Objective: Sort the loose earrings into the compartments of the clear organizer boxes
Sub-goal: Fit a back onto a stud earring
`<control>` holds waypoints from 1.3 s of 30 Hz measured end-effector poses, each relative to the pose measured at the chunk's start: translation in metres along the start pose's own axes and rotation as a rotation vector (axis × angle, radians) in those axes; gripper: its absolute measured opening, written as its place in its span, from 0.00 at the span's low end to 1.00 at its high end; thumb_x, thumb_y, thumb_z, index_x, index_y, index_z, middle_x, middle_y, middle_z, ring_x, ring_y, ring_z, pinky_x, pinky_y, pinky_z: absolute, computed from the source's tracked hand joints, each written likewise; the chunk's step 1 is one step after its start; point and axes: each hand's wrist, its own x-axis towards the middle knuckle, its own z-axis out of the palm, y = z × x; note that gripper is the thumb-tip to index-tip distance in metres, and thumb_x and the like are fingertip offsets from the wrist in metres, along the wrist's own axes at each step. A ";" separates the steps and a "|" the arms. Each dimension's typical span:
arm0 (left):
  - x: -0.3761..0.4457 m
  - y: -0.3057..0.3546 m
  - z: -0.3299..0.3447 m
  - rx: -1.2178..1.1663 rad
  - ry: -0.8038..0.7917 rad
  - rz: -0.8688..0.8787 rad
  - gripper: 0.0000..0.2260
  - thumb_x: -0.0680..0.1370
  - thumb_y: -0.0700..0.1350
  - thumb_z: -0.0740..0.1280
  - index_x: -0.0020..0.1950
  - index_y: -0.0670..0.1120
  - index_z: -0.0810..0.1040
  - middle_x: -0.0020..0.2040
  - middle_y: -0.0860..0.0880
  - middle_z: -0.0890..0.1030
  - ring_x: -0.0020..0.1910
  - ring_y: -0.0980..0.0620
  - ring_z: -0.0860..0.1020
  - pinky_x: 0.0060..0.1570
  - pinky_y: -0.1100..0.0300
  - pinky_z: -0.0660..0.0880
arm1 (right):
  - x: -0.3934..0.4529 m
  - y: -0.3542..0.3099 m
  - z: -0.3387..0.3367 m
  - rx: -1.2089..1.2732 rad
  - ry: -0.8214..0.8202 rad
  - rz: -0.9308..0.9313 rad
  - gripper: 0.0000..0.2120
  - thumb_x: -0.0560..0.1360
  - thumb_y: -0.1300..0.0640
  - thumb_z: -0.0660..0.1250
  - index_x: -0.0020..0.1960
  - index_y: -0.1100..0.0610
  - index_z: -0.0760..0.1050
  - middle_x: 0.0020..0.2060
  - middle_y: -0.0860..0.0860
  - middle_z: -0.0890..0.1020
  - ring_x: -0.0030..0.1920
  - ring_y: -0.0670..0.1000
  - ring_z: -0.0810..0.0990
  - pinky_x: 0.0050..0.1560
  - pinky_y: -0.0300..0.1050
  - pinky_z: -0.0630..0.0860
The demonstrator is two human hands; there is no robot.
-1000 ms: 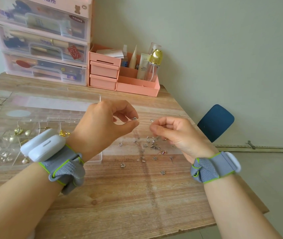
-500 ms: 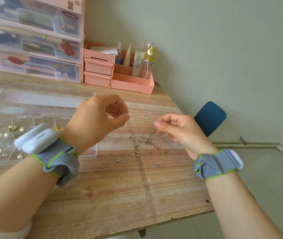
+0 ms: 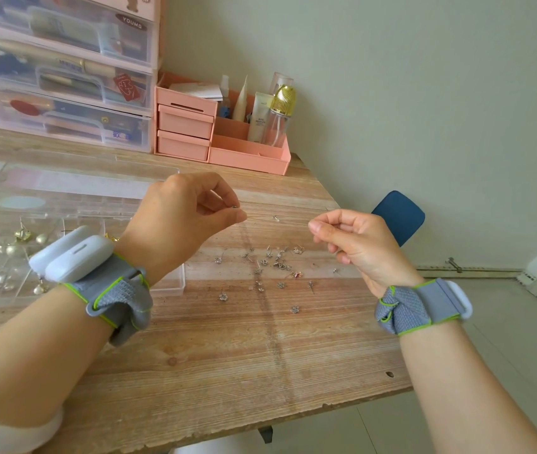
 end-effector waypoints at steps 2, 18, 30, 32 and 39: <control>0.000 0.000 0.000 -0.003 -0.001 -0.004 0.04 0.69 0.48 0.72 0.41 0.49 0.79 0.36 0.53 0.81 0.38 0.59 0.79 0.45 0.62 0.77 | 0.000 0.001 0.004 0.009 -0.004 0.000 0.02 0.72 0.60 0.70 0.41 0.58 0.79 0.31 0.49 0.79 0.26 0.39 0.71 0.25 0.28 0.65; 0.000 -0.001 -0.001 -0.027 0.001 -0.024 0.04 0.69 0.45 0.73 0.42 0.49 0.79 0.37 0.53 0.81 0.39 0.59 0.79 0.46 0.62 0.76 | 0.005 0.007 0.023 -0.303 -0.157 -0.058 0.04 0.74 0.61 0.67 0.46 0.57 0.81 0.36 0.50 0.81 0.33 0.41 0.74 0.39 0.34 0.72; 0.001 -0.002 -0.001 -0.028 -0.003 -0.022 0.04 0.70 0.45 0.72 0.41 0.50 0.79 0.37 0.53 0.81 0.39 0.59 0.79 0.45 0.63 0.76 | 0.017 0.010 0.033 -0.412 -0.148 -0.021 0.10 0.76 0.61 0.64 0.44 0.50 0.81 0.37 0.52 0.83 0.38 0.54 0.79 0.42 0.45 0.74; 0.001 -0.002 -0.001 -0.028 -0.004 -0.020 0.04 0.70 0.45 0.72 0.41 0.50 0.79 0.37 0.53 0.81 0.39 0.58 0.79 0.45 0.62 0.76 | 0.017 0.010 0.031 -0.399 -0.143 -0.034 0.10 0.75 0.61 0.64 0.44 0.49 0.81 0.41 0.54 0.84 0.42 0.56 0.81 0.45 0.46 0.75; 0.001 -0.002 -0.001 -0.024 -0.005 -0.015 0.04 0.70 0.46 0.72 0.42 0.50 0.79 0.37 0.53 0.81 0.38 0.59 0.78 0.44 0.63 0.76 | 0.010 0.011 0.024 -0.329 -0.175 -0.057 0.02 0.72 0.56 0.70 0.40 0.52 0.80 0.36 0.52 0.82 0.36 0.49 0.77 0.41 0.43 0.74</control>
